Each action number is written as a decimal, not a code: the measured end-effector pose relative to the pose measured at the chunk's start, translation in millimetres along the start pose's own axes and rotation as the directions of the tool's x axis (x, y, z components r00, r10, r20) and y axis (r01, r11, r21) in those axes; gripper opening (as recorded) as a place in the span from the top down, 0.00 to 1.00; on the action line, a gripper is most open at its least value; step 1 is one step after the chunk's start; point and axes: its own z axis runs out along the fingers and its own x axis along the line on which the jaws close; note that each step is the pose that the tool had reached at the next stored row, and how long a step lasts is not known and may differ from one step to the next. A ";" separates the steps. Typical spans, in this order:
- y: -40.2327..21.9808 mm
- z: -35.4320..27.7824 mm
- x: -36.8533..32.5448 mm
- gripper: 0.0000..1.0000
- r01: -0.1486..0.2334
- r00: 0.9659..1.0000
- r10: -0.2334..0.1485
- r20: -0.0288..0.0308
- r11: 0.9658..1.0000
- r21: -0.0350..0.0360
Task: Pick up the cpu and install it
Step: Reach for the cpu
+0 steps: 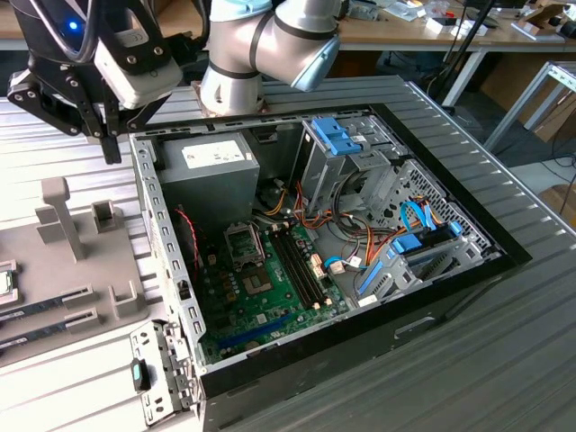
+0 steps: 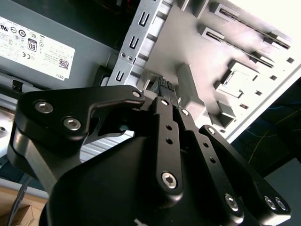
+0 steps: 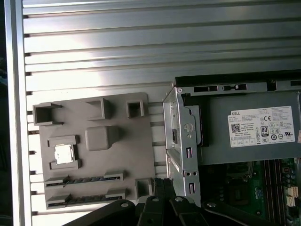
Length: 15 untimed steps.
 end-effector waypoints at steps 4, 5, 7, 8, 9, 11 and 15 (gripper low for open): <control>-0.2 0.0 2.3 0.89 0.000 1.000 0.000 0.000 1.000 0.000; -0.2 0.0 2.7 0.89 0.000 1.000 0.000 0.000 1.000 0.000; -0.3 0.0 3.8 0.89 0.000 1.000 0.000 0.000 1.000 0.000; -0.3 0.0 4.2 0.89 0.000 1.000 0.000 0.000 1.000 0.000; -0.3 0.0 4.5 0.89 0.000 1.000 0.000 0.000 1.000 0.000; -0.4 0.0 5.4 0.89 0.000 1.000 0.000 0.000 1.000 0.000; -0.5 0.0 7.1 0.89 0.000 1.000 0.000 0.000 1.000 0.000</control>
